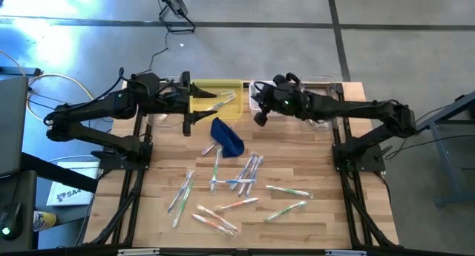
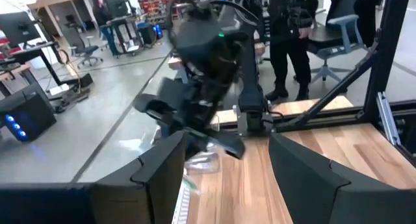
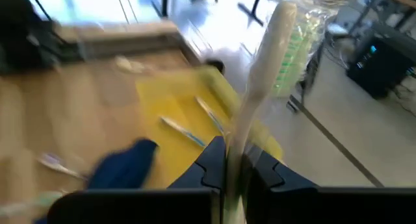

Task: Pick & Place Toothbrushes
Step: Put the green toothbrush into the white bin

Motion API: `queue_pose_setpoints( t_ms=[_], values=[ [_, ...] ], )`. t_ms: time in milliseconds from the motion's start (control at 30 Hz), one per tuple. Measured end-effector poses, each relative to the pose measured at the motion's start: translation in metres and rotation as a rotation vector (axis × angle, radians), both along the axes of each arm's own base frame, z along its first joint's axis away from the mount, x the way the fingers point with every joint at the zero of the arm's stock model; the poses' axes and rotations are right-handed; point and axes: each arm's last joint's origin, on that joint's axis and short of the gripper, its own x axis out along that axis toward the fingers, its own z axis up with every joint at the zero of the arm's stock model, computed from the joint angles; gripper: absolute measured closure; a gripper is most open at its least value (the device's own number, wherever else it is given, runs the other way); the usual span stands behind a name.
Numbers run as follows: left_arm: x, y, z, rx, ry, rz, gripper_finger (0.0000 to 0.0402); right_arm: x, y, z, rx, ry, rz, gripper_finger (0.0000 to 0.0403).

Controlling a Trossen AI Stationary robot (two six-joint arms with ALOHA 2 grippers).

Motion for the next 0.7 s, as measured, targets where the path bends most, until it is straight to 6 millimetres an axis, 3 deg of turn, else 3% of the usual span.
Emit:
queue_pose_setpoints(
  t_ms=[233, 700],
  values=[
    [0.0, 0.0, -0.002, -0.001, 0.016, 0.005, 0.0185, 0.009, -0.038, 0.005, -0.049, 0.204, -0.021, 0.0388],
    [-0.001, 0.0, -0.006, -0.008, 0.059, 0.007, 0.0185, 0.014, -0.101, -0.052, -0.007, 0.454, -0.01, 0.0388]
  ],
)
